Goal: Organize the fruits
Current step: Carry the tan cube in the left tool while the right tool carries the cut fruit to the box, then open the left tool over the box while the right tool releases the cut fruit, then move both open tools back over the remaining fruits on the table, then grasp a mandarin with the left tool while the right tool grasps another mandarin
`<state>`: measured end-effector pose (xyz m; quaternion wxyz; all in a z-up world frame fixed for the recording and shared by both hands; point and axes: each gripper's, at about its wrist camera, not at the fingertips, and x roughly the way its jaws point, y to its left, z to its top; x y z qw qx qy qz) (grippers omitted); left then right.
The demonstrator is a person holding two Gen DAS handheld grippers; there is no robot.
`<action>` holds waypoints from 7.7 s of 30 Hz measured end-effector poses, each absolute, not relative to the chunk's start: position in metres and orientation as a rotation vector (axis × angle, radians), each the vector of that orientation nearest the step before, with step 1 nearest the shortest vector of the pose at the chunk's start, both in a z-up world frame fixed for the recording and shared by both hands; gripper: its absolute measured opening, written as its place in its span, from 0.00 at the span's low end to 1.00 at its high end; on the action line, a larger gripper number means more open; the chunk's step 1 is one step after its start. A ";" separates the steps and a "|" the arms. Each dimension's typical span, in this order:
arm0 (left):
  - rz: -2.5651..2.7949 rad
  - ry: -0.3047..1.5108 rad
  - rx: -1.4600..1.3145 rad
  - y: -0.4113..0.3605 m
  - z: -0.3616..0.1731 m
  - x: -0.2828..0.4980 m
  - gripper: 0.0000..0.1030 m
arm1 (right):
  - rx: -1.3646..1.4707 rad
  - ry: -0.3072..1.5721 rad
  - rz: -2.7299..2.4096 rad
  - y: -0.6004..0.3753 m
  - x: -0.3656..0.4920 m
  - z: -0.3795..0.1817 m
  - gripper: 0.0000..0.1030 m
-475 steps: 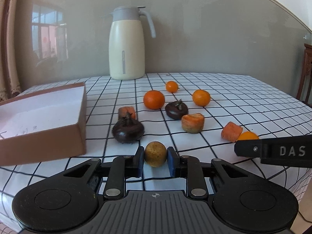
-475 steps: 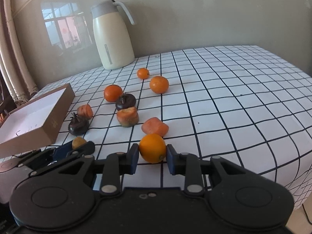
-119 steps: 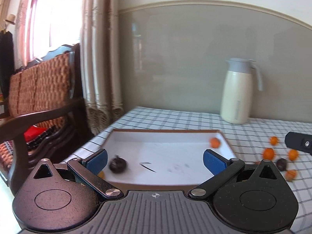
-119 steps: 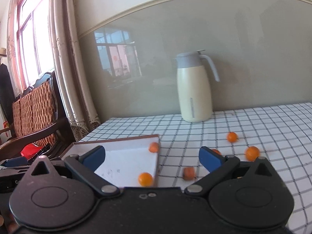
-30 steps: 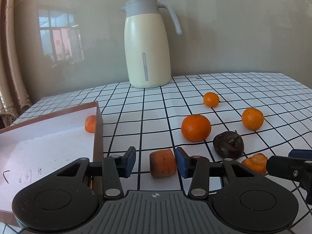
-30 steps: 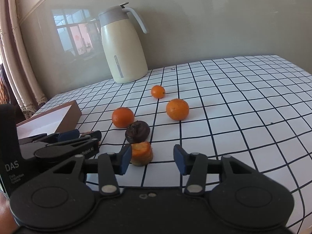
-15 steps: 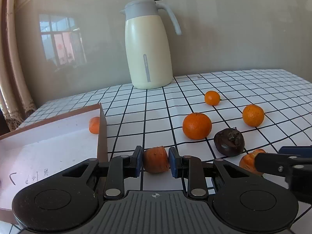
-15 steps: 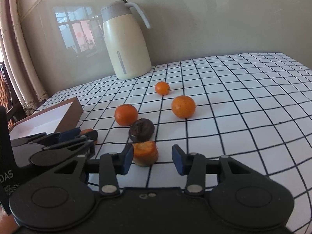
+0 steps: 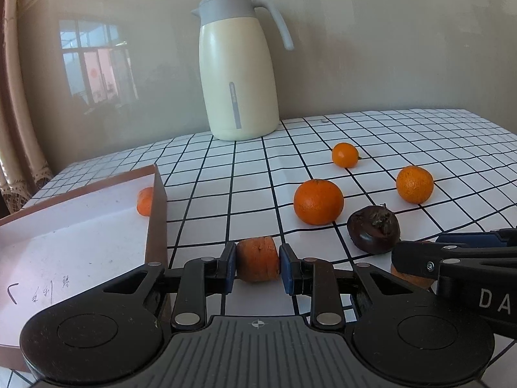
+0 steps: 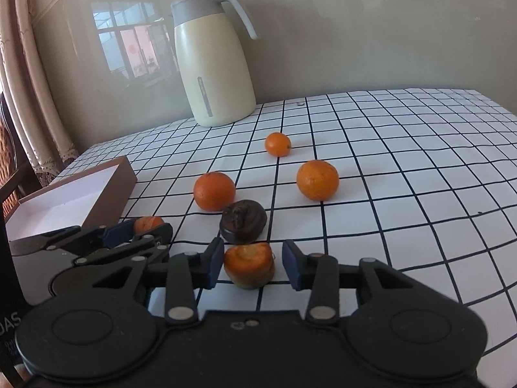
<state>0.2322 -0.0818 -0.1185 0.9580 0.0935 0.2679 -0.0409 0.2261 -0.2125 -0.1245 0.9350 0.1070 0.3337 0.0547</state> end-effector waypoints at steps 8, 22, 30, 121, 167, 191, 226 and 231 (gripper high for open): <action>-0.090 0.561 0.182 -0.082 -0.118 0.229 0.28 | 0.211 0.709 0.123 -0.210 0.226 -0.128 0.26; -0.095 0.570 0.169 -0.084 -0.119 0.226 0.28 | 0.200 0.683 0.056 -0.226 0.213 -0.127 0.26; -0.104 0.546 0.161 -0.083 -0.122 0.217 0.28 | 0.210 0.683 0.056 -0.227 0.214 -0.129 0.26; 0.408 0.398 0.106 0.199 -0.056 0.217 1.00 | 0.119 0.358 0.271 -0.033 0.243 -0.036 0.94; -0.122 0.453 0.116 -0.074 -0.063 0.156 1.00 | 0.220 0.550 0.023 -0.252 0.163 -0.083 0.55; -0.025 0.428 0.092 -0.032 -0.063 0.193 1.00 | 0.171 0.647 0.107 -0.201 0.240 -0.115 0.49; -0.135 0.479 0.120 -0.100 -0.091 0.260 0.92 | 0.171 0.622 -0.007 -0.258 0.270 -0.117 0.40; -0.132 0.493 0.122 -0.105 -0.096 0.269 0.91 | 0.177 0.626 -0.003 -0.262 0.275 -0.119 0.40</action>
